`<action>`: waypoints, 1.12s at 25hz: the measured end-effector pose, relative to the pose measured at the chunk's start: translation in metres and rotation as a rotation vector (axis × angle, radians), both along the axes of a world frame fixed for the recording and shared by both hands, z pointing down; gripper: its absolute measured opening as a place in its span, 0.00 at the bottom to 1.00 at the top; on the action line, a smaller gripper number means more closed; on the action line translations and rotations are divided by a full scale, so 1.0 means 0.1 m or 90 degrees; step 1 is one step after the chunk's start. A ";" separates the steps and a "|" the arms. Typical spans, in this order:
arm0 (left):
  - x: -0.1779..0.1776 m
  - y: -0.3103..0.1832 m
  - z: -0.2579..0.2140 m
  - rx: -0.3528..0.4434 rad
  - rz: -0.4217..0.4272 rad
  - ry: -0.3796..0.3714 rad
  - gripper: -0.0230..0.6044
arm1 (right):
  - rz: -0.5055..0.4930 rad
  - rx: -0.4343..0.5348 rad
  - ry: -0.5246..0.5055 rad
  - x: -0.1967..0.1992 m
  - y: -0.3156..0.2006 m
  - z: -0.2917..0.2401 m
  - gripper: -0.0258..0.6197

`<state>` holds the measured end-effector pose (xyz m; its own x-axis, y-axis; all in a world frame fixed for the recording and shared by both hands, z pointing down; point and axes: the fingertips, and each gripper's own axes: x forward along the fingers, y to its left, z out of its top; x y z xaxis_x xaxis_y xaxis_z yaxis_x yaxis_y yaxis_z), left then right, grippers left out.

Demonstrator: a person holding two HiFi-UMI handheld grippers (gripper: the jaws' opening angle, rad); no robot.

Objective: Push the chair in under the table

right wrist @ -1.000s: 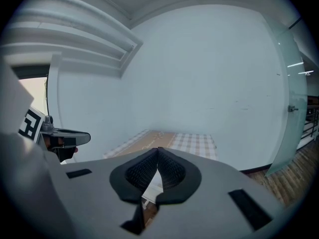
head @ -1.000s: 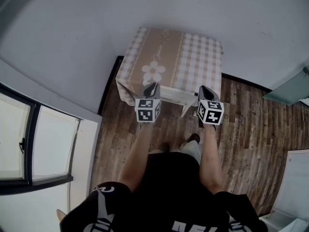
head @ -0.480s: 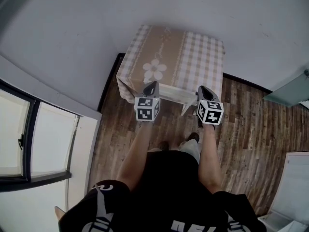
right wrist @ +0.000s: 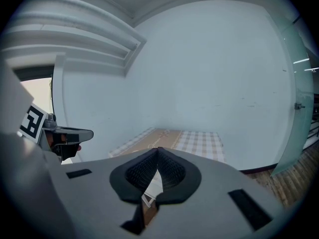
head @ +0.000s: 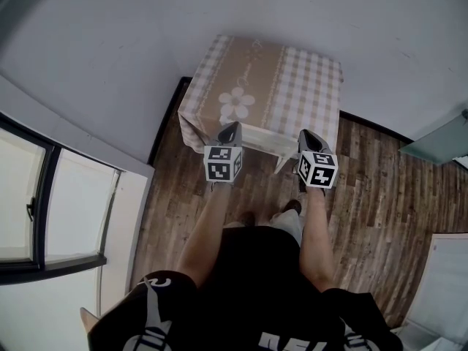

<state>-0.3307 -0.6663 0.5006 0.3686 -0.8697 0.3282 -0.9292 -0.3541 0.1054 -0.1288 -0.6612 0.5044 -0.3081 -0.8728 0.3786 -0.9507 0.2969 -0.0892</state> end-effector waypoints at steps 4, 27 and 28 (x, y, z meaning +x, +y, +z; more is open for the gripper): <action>-0.01 -0.01 -0.01 -0.001 0.007 0.003 0.08 | -0.004 0.001 -0.001 -0.03 -0.01 0.02 0.06; -0.01 0.01 0.00 0.004 0.025 -0.013 0.08 | -0.010 0.008 -0.030 -0.12 -0.02 -0.03 0.06; 0.00 0.01 0.00 0.003 0.027 -0.013 0.08 | -0.011 0.006 -0.029 -0.12 -0.02 -0.02 0.06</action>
<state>-0.3309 -0.6654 0.5006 0.3978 -0.8554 0.3316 -0.9156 -0.3933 0.0839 -0.1408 -0.6629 0.5019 -0.3396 -0.8711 0.3549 -0.9406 0.3138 -0.1297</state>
